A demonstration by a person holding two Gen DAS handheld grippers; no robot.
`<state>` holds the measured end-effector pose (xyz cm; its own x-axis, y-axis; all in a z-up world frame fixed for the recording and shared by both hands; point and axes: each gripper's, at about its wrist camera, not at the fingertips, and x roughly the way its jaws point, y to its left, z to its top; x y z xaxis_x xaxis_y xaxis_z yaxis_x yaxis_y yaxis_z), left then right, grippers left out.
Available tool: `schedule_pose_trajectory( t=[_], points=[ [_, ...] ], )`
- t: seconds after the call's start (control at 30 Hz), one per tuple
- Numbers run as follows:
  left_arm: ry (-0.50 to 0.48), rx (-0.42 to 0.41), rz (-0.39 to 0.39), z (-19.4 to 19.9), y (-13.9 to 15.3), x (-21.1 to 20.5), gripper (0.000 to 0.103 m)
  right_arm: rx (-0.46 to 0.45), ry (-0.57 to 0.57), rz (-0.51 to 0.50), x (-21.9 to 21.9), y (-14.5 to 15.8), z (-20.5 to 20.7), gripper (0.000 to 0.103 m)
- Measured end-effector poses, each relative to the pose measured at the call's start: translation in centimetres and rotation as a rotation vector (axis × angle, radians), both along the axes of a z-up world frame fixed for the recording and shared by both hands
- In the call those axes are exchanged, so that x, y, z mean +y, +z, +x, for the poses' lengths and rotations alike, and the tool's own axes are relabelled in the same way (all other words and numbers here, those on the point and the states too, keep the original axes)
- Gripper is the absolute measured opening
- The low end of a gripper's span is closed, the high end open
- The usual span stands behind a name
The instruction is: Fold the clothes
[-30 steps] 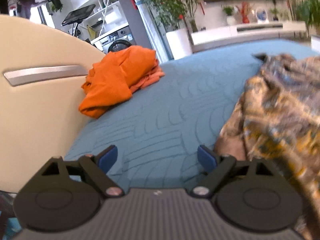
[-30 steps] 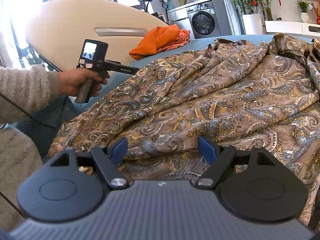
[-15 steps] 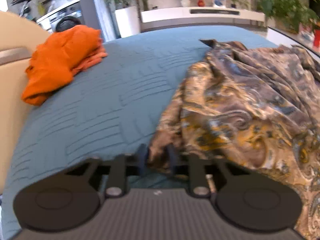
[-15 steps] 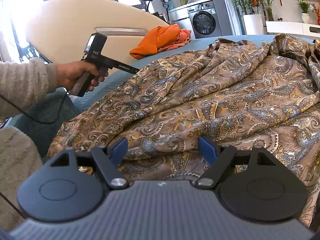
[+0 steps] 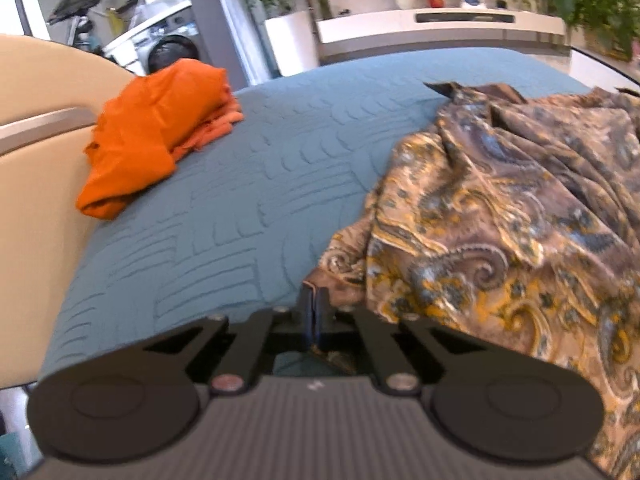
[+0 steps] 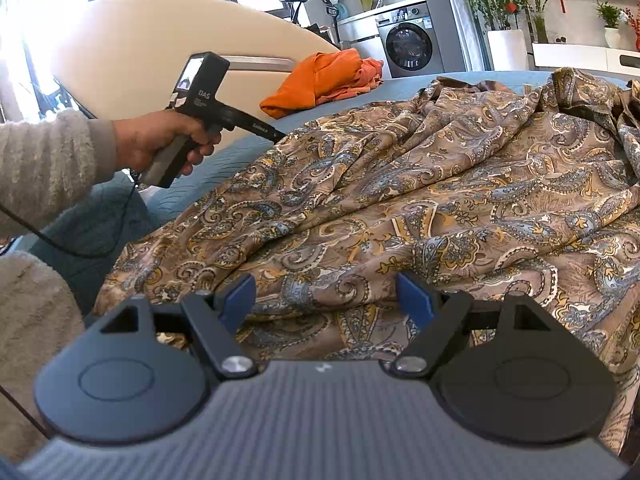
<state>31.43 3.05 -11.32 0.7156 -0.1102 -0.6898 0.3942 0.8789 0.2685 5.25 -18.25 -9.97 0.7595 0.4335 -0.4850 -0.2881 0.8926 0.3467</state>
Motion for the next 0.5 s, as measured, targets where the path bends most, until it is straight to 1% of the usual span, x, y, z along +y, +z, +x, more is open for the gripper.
schedule_pose_trajectory(
  t=[0.13,0.23,0.4,0.47,0.5],
  points=[
    [0.038,-0.038,0.015,0.4,1.1,0.2,0.001,0.0,0.001,-0.001,0.0,0.0,0.0,0.081],
    [0.069,-0.073,0.044,0.9,1.9,0.3,0.001,0.0,0.001,-0.002,0.0,0.0,0.0,0.081],
    [0.173,-0.173,0.166,3.4,3.4,0.7,0.001,0.0,0.002,-0.002,0.1,0.2,0.2,0.081],
    [0.219,-0.239,0.231,5.1,4.1,0.8,0.001,-0.004,-0.001,0.0,0.1,0.3,0.2,0.081],
    [0.23,-0.257,0.252,5.7,4.4,0.8,0.001,-0.006,-0.002,0.003,0.1,0.4,0.3,0.081]
  ],
)
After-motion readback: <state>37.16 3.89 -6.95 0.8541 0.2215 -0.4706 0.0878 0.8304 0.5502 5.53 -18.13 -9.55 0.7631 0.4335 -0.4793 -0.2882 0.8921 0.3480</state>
